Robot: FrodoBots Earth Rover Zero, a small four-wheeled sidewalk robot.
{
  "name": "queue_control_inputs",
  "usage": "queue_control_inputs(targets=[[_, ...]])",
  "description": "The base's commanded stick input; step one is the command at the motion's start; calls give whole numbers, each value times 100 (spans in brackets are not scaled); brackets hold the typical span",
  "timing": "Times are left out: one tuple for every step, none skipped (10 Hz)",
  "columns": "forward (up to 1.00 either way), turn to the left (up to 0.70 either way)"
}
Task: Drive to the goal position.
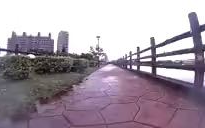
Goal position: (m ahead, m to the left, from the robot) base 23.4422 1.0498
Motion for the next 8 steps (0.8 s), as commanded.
queue_control_inputs(targets=[[100,-1],[100,-1],[100,-1],[100,-1],[100,-1],[100,-1],[100,-1],[100,-1]])
